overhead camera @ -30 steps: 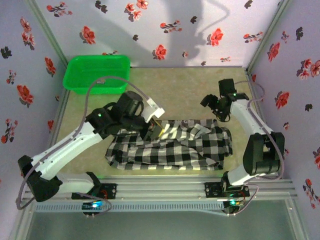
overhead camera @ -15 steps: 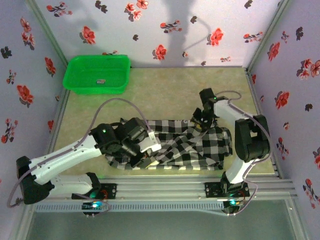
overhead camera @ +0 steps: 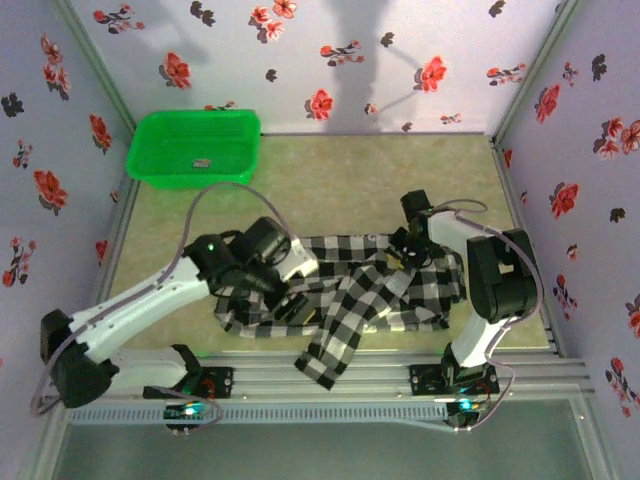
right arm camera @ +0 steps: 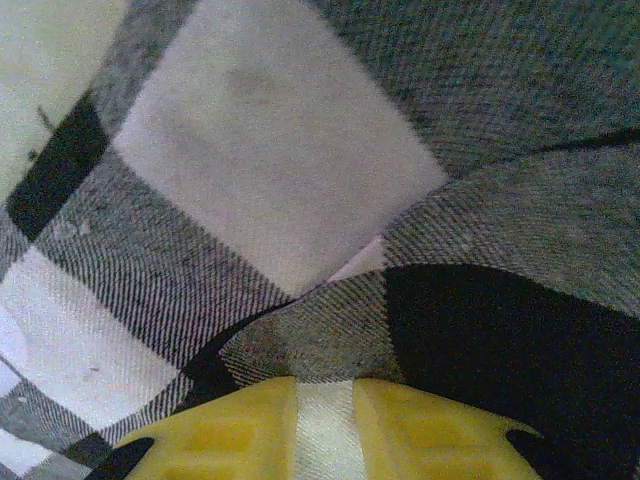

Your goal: Fold and stack the long sleeve shirts

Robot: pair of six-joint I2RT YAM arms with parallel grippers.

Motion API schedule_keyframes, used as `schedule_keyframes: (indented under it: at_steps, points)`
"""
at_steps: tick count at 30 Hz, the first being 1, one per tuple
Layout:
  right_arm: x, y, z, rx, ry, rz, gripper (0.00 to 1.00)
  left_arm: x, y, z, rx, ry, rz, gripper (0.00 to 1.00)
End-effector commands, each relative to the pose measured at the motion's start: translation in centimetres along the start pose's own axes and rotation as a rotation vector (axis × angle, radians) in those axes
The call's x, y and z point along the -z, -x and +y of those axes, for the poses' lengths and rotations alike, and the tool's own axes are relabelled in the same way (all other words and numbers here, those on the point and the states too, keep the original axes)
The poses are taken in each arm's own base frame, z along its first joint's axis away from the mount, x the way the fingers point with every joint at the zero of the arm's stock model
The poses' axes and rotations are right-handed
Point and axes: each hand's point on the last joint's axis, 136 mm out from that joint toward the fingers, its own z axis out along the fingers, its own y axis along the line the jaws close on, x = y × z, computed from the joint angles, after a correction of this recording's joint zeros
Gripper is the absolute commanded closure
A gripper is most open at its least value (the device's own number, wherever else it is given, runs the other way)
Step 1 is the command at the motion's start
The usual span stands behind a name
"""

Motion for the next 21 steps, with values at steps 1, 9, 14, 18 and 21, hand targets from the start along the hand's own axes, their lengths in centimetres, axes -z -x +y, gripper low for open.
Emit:
schedule_keyframes:
  at_steps: [1, 9, 14, 18, 21]
  points:
    - [-2.2, 4.4, -0.3, -0.072, 0.004, -0.082, 0.74, -1.4, 4.1, 3.4, 0.222, -0.017, -0.051, 0.02]
    - [-3.6, 10.8, 3.7, -0.101, 0.084, -0.08, 0.69, -9.0, 3.9, 12.1, 0.451, 0.172, 0.205, 0.03]
    - [-0.6, 12.1, 7.3, -0.031, 0.192, -0.096, 0.49, -4.5, 8.4, 11.0, 0.297, 0.231, 0.038, 0.01]
    - [4.5, 11.2, 8.8, 0.072, 0.251, -0.128, 0.27, -1.8, 10.0, 5.9, 0.052, 0.159, -0.03, 0.0]
    - [9.0, 10.2, 8.0, 0.116, 0.229, -0.185, 0.17, -2.3, 9.7, 1.4, -0.155, 0.068, -0.01, 0.0]
